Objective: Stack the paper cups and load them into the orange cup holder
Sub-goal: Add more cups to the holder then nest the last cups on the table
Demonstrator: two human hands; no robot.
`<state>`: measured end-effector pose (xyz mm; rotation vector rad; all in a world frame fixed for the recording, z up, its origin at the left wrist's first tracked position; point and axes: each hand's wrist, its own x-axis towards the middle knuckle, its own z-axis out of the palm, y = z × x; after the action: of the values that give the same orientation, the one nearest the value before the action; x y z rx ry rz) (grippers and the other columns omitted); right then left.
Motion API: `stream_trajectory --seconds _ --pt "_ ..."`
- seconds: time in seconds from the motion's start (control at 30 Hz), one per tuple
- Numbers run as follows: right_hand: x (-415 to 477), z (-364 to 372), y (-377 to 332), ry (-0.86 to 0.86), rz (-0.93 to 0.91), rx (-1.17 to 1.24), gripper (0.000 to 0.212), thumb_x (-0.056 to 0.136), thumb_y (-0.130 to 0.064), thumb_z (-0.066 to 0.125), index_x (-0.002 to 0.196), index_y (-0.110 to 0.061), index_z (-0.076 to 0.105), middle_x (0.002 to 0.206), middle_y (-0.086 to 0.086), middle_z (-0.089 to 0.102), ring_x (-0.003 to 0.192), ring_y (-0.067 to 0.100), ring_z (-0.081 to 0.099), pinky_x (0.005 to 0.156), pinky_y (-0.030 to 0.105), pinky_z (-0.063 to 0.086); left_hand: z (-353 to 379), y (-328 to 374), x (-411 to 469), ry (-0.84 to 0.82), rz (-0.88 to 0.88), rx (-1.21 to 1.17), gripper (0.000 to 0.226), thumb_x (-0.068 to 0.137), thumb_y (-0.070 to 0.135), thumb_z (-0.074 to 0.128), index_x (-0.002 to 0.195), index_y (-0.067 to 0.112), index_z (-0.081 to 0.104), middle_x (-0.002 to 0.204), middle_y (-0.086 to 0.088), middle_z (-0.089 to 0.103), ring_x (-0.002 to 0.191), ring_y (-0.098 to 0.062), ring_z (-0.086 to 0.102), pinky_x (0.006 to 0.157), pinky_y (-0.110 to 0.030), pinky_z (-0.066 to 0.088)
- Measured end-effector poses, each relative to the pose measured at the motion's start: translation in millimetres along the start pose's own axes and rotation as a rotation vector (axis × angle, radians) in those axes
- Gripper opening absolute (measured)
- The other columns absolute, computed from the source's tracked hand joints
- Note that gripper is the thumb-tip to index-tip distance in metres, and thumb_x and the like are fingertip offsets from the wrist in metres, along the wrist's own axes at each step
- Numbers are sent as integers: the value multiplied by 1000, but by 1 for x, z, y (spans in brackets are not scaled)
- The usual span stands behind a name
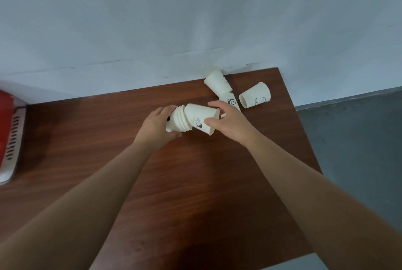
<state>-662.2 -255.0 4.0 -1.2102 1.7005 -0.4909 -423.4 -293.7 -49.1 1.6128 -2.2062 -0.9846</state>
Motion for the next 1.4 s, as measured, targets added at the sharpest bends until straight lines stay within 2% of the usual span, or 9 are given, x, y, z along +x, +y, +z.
stream_trajectory --seconds 0.2,0.3,0.43,0.53,0.7,0.9,1.07,1.23,1.4 --pt "1 13 -5 -55 -51 84 92 81 -38 81 156 -35 27 135 -15 56 119 4 55 98 27 44 6 11 5 -65 136 -35 84 69 27 90 142 27 50 133 10 55 122 -11 49 101 -32 42" --pt "0 24 -2 -67 -69 74 88 85 -43 77 156 -32 27 145 -13 49 122 2 51 99 25 42 11 16 2 -78 155 -95 83 70 29 90 143 28 49 133 14 54 121 -9 50 101 -31 44" --pt "6 20 11 373 -25 -52 61 90 -50 67 138 -16 51 126 0 54 111 11 54 90 26 44 14 15 2 -16 46 -163 83 71 29 89 143 32 47 132 14 54 117 -5 49 95 -23 37" --pt "14 11 28 570 72 -324 64 88 -52 67 132 -8 50 119 12 53 111 26 51 95 39 47 13 8 2 -15 7 -160 83 71 30 89 143 32 47 132 12 54 117 -6 49 95 -24 37" --pt "27 15 45 422 237 -374 71 88 -56 65 133 -5 45 124 17 51 114 32 53 94 44 49 14 -1 1 -20 -28 -135 84 71 32 89 143 32 46 130 12 55 116 -8 50 95 -26 38" --pt "29 19 46 380 265 -239 67 87 -45 70 133 -6 41 127 17 52 112 33 58 91 49 53 13 -8 2 -21 -49 -117 83 71 30 89 143 31 47 127 12 54 112 -8 49 93 -26 37" --pt "6 5 34 311 216 13 56 84 -32 71 125 -16 37 114 2 55 85 9 59 61 25 47 12 -9 7 12 -74 -71 83 70 29 89 142 30 48 128 8 56 117 -17 52 98 -37 45" --pt "-3 -16 16 194 43 112 49 84 -35 71 128 -32 51 111 -13 60 101 4 61 78 23 51 8 3 17 33 -22 -44 84 69 28 89 143 29 48 136 6 56 124 -20 49 105 -43 42" --pt "4 -25 10 40 -21 157 77 82 -40 78 149 -34 41 122 -15 65 112 1 61 97 25 48 9 25 23 -35 105 -96 83 68 27 90 140 31 50 134 15 56 123 -10 49 102 -32 42"
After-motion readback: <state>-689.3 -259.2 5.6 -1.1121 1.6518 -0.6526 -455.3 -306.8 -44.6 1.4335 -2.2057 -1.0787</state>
